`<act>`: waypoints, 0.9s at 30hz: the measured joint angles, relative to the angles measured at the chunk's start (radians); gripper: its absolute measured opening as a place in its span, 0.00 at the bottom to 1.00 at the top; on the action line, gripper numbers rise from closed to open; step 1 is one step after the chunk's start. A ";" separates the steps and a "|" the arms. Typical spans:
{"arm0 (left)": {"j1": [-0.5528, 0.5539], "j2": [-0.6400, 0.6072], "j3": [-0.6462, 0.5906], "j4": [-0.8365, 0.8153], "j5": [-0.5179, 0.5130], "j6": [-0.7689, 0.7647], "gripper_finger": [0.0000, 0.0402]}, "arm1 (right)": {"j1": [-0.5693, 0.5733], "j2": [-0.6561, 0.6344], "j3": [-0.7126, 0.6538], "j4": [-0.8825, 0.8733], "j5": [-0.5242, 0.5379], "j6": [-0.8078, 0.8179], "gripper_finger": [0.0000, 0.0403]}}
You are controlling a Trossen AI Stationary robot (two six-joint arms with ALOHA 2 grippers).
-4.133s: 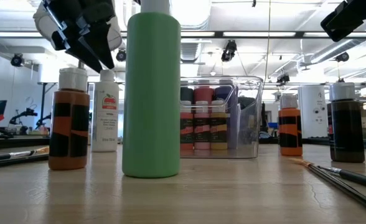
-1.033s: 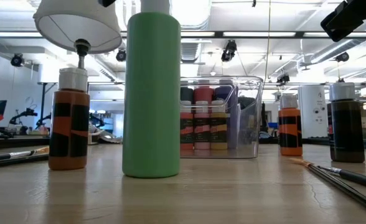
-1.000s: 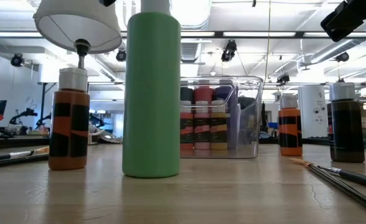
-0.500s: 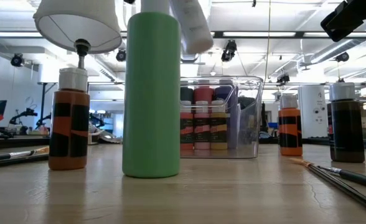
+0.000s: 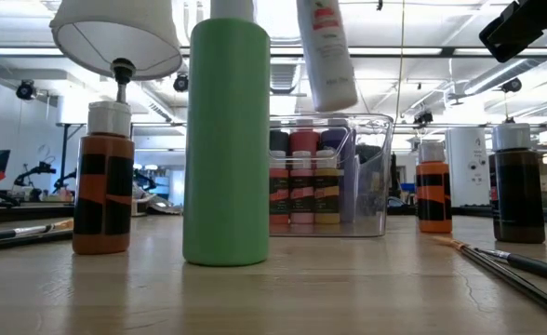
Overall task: Pick & Place Paint Supplies
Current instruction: Put the white paint bottle into the transparent bin
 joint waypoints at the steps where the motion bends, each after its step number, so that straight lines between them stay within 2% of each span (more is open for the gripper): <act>1: 0.004 0.019 0.018 -0.011 0.000 0.009 0.30 | 0.000 0.000 0.000 0.000 0.000 0.000 0.02; 8: 0.044 0.130 0.100 -0.078 0.000 0.019 0.30 | 0.000 0.000 0.000 0.000 0.000 0.000 0.02; 27: 0.111 0.241 0.077 -0.032 0.010 0.034 0.30 | 0.000 0.000 0.000 0.000 0.000 0.000 0.02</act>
